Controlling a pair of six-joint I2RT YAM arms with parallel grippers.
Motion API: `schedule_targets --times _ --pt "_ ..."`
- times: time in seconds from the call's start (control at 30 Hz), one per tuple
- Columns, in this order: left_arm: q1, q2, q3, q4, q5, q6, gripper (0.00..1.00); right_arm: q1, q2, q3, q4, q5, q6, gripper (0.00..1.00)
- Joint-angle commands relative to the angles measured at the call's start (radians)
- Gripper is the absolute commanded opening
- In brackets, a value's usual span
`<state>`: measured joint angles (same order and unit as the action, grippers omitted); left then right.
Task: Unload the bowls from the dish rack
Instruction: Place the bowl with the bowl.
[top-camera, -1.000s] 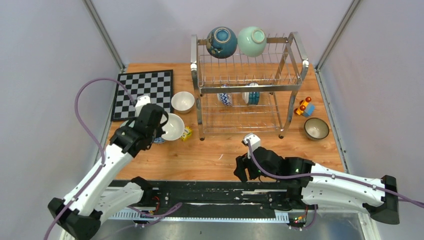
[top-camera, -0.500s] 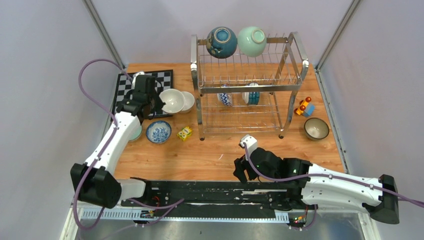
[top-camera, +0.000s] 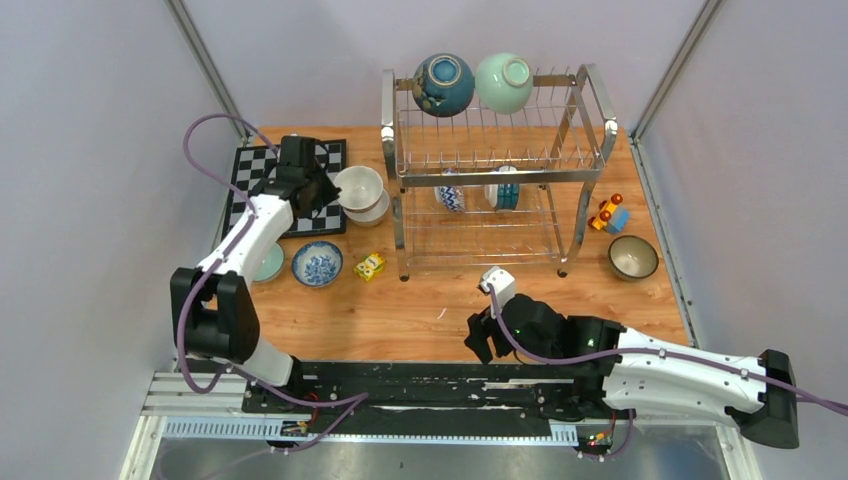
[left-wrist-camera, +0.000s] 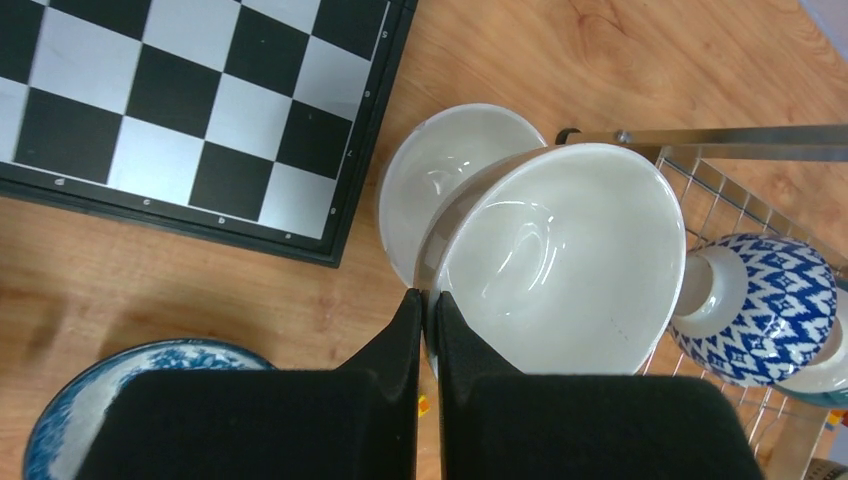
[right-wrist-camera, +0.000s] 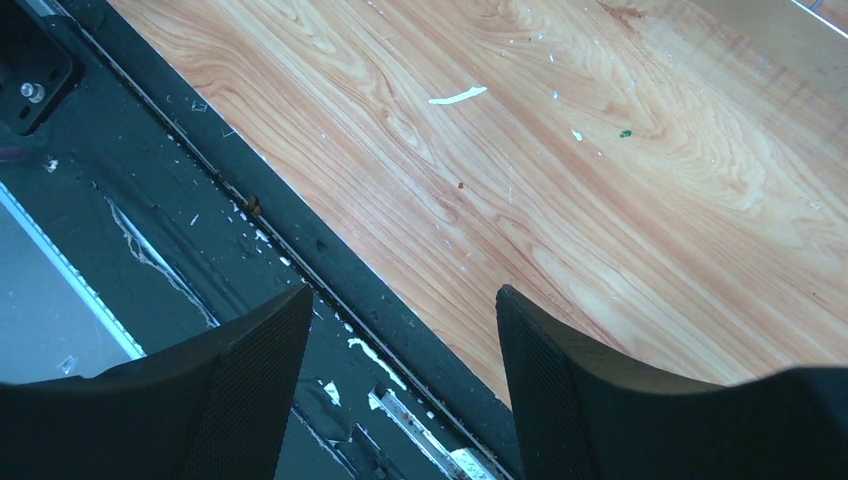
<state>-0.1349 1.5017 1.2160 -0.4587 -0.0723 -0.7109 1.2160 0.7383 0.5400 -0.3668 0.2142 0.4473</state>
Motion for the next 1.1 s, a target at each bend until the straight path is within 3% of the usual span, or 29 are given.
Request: schedule_targets --times 0.0,1.07 --pt "0.018 0.037 0.04 0.135 0.066 -0.047 0.0 -0.01 -0.025 -0.019 0.002 0.02 0.005 0.71" --pt "0.038 0.189 -0.023 0.222 0.089 -0.028 0.0 -0.009 -0.054 -0.032 -0.003 0.025 0.036 0.7"
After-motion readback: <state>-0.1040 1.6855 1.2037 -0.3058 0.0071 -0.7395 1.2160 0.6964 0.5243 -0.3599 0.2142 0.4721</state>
